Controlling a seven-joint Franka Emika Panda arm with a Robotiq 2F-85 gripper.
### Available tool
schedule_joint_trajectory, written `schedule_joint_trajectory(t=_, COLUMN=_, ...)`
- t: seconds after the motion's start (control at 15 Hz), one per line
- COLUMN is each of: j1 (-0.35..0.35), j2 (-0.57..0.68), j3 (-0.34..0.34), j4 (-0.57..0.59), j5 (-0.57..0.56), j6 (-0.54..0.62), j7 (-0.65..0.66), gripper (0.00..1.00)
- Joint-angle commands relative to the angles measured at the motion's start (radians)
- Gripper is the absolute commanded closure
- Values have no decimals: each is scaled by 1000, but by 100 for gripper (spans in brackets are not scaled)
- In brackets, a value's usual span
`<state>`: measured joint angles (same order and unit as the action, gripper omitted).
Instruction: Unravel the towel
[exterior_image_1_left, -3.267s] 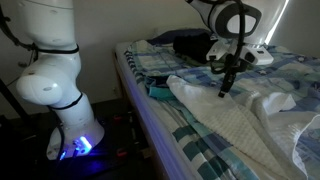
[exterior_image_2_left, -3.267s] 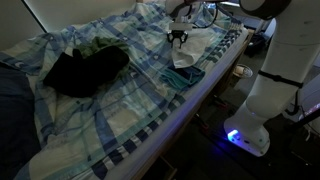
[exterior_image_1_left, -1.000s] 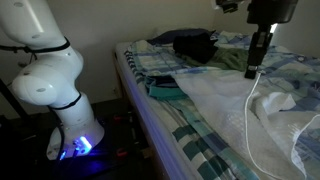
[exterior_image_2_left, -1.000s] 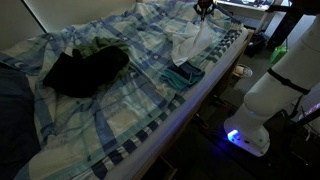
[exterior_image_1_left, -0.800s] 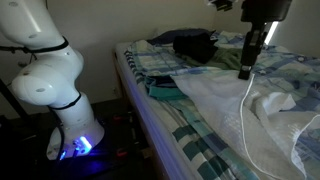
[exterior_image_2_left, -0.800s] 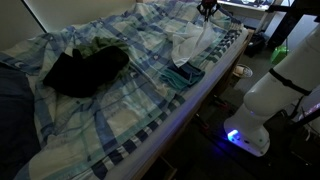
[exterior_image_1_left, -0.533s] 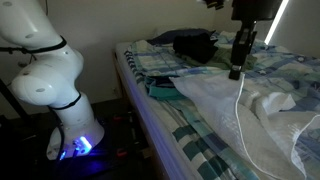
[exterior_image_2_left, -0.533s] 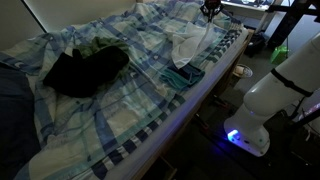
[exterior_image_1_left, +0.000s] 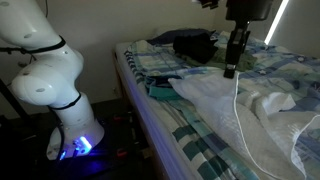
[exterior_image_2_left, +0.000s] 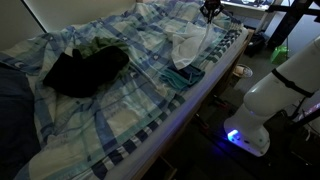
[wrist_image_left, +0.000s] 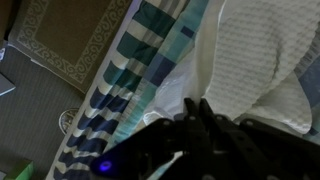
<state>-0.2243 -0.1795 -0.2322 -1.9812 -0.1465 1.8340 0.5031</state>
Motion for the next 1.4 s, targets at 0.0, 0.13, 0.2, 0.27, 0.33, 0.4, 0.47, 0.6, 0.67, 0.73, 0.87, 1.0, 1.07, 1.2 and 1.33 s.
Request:
schedule_joint_trajectory(t=0.0, j1=-13, j2=6, j3=14, j4=15, j5=5, j6=-13, j7=-8, gripper=98)
schedule_joint_trajectory(t=0.13, j1=-18, j2=-8, j3=16, j4=8, j5=-16, j6=-23, j7=1, gripper=98)
schedule_joint_trajectory(t=0.2, j1=-21, j2=-19, j3=16, j4=1, j5=-29, j6=-29, j7=4, gripper=98)
schedule_joint_trajectory(t=0.27, j1=-24, j2=-28, j3=16, j4=-8, j5=-44, j6=-27, j7=6, gripper=98)
schedule_joint_trajectory(t=0.33, j1=-27, j2=-33, j3=16, j4=-11, j5=-55, j6=-32, j7=8, gripper=98)
schedule_joint_trajectory(t=0.4, j1=-29, j2=-37, j3=17, j4=-15, j5=-68, j6=-34, j7=14, gripper=98)
schedule_joint_trajectory(t=0.47, j1=-32, j2=-41, j3=17, j4=-16, j5=-74, j6=-39, j7=12, gripper=98)
schedule_joint_trajectory(t=0.6, j1=-36, j2=-54, j3=19, j4=-24, j5=-89, j6=-54, j7=13, gripper=98)
schedule_joint_trajectory(t=0.67, j1=-38, j2=-60, j3=20, j4=-28, j5=-99, j6=-61, j7=14, gripper=98)
schedule_joint_trajectory(t=0.73, j1=-38, j2=-67, j3=22, j4=-34, j5=-108, j6=-71, j7=14, gripper=98)
schedule_joint_trajectory(t=0.87, j1=-38, j2=-76, j3=25, j4=-42, j5=-124, j6=-91, j7=14, gripper=98)
schedule_joint_trajectory(t=1.0, j1=-38, j2=-84, j3=27, j4=-53, j5=-138, j6=-104, j7=11, gripper=98)
schedule_joint_trajectory(t=1.07, j1=-38, j2=-87, j3=28, j4=-59, j5=-143, j6=-108, j7=11, gripper=98)
schedule_joint_trajectory(t=1.2, j1=-38, j2=-93, j3=30, j4=-69, j5=-144, j6=-111, j7=9, gripper=98)
schedule_joint_trajectory(t=1.33, j1=-39, j2=-103, j3=29, j4=-87, j5=-143, j6=-105, j7=6, gripper=98)
